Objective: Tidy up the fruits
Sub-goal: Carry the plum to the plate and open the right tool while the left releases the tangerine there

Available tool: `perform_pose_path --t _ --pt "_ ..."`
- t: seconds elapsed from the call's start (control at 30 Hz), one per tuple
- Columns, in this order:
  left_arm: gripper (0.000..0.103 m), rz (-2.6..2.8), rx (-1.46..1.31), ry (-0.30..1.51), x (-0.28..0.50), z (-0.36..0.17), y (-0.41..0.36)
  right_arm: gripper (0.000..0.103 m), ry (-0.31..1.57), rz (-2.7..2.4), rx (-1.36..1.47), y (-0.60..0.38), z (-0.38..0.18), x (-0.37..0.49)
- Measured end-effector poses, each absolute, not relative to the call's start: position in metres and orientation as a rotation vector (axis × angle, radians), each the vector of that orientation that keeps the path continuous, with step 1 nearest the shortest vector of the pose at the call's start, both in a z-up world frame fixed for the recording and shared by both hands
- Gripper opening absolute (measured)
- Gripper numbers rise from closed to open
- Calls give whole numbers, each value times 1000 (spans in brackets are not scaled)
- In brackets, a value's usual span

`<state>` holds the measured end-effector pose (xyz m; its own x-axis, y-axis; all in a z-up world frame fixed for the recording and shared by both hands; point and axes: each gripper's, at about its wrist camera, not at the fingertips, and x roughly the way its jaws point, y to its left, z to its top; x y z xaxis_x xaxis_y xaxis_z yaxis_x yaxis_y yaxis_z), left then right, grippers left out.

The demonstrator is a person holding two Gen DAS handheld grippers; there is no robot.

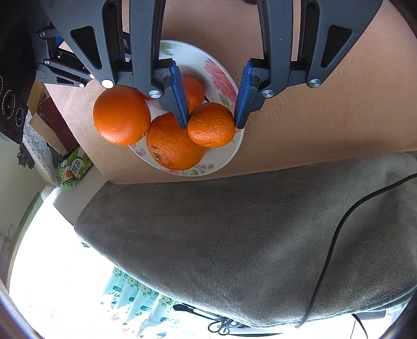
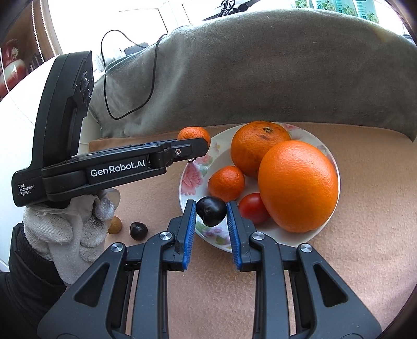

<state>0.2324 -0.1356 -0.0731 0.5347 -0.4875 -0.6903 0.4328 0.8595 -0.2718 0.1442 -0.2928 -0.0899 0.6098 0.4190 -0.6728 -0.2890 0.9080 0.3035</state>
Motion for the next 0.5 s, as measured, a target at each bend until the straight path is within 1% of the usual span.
perform_pose_path --t 0.37,0.4,0.43,0.47,0.5 --pt "35 -557 -64 842 234 -73 -141 26 821 406 167 -293 -90 145" --pt "35 -558 -63 842 234 -73 -141 28 821 405 168 -293 -90 145" --pt "35 -558 -62 842 234 -73 -142 36 820 403 168 -293 -90 146" --pt "35 -558 -62 843 234 -72 -142 47 817 402 169 -294 -90 146" --pt "36 -557 -62 843 234 -72 -142 52 813 400 169 -294 -90 146"
